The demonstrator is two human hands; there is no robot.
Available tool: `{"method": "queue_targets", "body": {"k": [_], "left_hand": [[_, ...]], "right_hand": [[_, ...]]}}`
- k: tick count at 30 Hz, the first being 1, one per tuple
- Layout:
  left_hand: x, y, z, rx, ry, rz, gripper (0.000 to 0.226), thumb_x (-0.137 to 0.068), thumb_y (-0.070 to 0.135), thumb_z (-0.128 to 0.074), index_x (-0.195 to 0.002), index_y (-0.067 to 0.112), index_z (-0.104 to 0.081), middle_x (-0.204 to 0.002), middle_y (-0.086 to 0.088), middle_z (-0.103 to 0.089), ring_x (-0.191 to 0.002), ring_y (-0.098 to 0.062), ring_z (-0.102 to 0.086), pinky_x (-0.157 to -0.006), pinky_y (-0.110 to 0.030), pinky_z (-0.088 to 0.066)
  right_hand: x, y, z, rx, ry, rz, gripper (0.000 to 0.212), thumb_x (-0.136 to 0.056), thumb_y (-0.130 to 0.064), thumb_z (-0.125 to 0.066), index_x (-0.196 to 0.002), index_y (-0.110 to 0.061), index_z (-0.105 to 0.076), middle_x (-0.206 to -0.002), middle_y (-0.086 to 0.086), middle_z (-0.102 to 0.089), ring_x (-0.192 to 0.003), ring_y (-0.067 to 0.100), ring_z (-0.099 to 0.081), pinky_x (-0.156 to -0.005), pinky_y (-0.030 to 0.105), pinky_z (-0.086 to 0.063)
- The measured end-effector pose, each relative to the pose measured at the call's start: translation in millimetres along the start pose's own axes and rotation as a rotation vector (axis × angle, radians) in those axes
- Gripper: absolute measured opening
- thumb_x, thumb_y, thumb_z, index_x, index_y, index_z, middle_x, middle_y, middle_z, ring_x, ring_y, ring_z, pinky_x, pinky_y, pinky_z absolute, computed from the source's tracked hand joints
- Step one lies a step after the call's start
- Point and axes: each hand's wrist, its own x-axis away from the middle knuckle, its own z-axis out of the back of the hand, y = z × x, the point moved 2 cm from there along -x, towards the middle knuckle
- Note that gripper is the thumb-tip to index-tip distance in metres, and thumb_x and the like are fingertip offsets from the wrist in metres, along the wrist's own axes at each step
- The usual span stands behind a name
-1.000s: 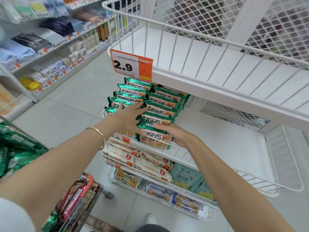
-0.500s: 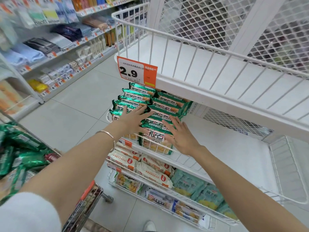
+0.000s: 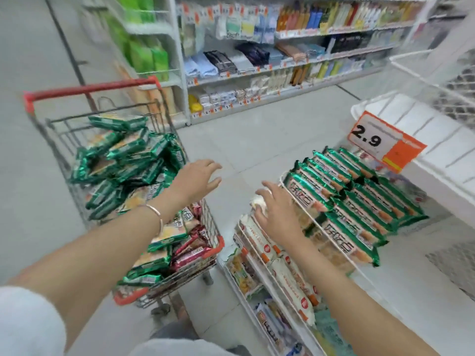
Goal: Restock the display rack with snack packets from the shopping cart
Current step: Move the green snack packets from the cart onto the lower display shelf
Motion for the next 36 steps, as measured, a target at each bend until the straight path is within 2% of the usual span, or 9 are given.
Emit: {"method": "queue_targets", "body": {"k": [10,14,17,18,21,25,29,33,36], "left_hand": [[176,-230,37,0.088,-0.028,0.678,0.033,-0.101,0.039,-0.044,-0.124,0.019,-0.058,-0.126,-0.006,-0.061,-0.111,-0.030,-0.062,-0.088,-0.041,-0.051],[228,-281,36,0.232,0.009,0.829,0.037,-0.100,0.033,-0.049,-0.131,0.017,-0.058,-0.134,-0.007,-0.058,-0.115,-0.030,-0.060,-0.100,-0.040,-0.046],[254,-298,32,0.338,0.030,0.950,0.034,-0.098,0.027,-0.052,-0.128,0.014,-0.060,-0.133,-0.009,-0.059,-0.113,-0.030,-0.060,-0.099,-0.037,-0.045],[260,-300,29,0.365,0.029,0.986,0.033,-0.097,0.025,-0.053,-0.128,0.014,-0.061,-0.133,-0.009,-0.059,-0.112,-0.030,-0.060,-0.098,-0.036,-0.045],[267,-305,18,0.428,0.015,1.051,0.032,-0.096,0.021,-0.055,-0.127,0.016,-0.061,-0.132,-0.007,-0.058,-0.111,-0.028,-0.060,-0.096,-0.034,-0.045],[252,-306,3,0.584,0.094,1.094,0.029,-0.094,0.010,-0.055,-0.121,0.012,-0.065,-0.127,-0.006,-0.063,-0.107,-0.029,-0.063,-0.094,-0.031,-0.046],[208,-289,-5,0.816,0.148,1.058,0.012,-0.095,0.013,-0.059,-0.104,0.015,-0.067,-0.108,-0.003,-0.067,-0.112,-0.029,-0.062,-0.096,-0.035,-0.046],[160,-246,-16,1.345,-0.285,0.981,0.044,-0.096,0.052,-0.052,-0.127,0.021,-0.056,-0.127,0.003,-0.058,-0.122,-0.018,-0.052,-0.110,-0.041,-0.039],[152,-229,-27,1.601,-0.429,0.999,0.046,-0.087,0.052,-0.061,-0.114,0.014,-0.063,-0.109,-0.008,-0.073,-0.098,-0.021,-0.068,-0.092,-0.035,-0.054]], "right_hand": [[-92,-153,-165,-0.039,-0.421,0.139,0.036,-0.088,-0.018,-0.063,-0.123,-0.007,-0.064,-0.123,0.009,-0.060,-0.116,0.031,-0.054,-0.100,0.043,-0.043],[-113,-176,-214,-0.182,-0.528,-0.271,0.039,-0.095,-0.024,-0.061,-0.125,0.001,-0.060,-0.123,0.018,-0.062,-0.103,0.029,-0.059,-0.090,0.034,-0.046],[-126,-188,-238,-0.250,-0.641,-0.558,0.057,-0.095,-0.054,-0.054,-0.103,0.002,-0.055,-0.096,0.015,-0.065,-0.076,0.024,-0.054,-0.075,0.035,-0.051],[-128,-192,-245,-0.285,-0.675,-0.632,0.062,-0.093,-0.061,-0.052,-0.110,-0.001,-0.053,-0.095,0.014,-0.060,-0.076,0.023,-0.051,-0.070,0.034,-0.049],[-137,-196,-266,-0.391,-0.617,-0.760,0.063,-0.091,-0.051,-0.064,-0.114,0.008,-0.057,-0.080,0.012,-0.059,-0.063,0.020,-0.048,-0.056,0.030,-0.037],[-153,-178,-263,-0.308,-0.543,-0.666,0.041,-0.089,-0.033,-0.072,-0.064,-0.004,-0.059,-0.058,0.011,-0.054,-0.049,0.023,-0.048,-0.055,0.035,-0.044],[-162,-153,-205,-0.297,-0.529,-0.325,0.038,-0.094,-0.035,-0.064,-0.092,0.001,-0.077,-0.075,0.014,-0.065,-0.059,0.017,-0.051,-0.058,0.024,-0.041],[-171,-157,-160,-0.581,-0.670,-0.190,0.019,-0.094,-0.033,-0.062,-0.094,-0.021,-0.077,-0.091,0.006,-0.064,-0.081,0.018,-0.058,-0.070,0.024,-0.043],[-171,-166,-170,-0.723,-0.761,-0.248,0.013,-0.093,-0.030,-0.066,-0.091,-0.028,-0.078,-0.102,-0.005,-0.072,-0.099,0.011,-0.064,-0.085,0.023,-0.047]]}}
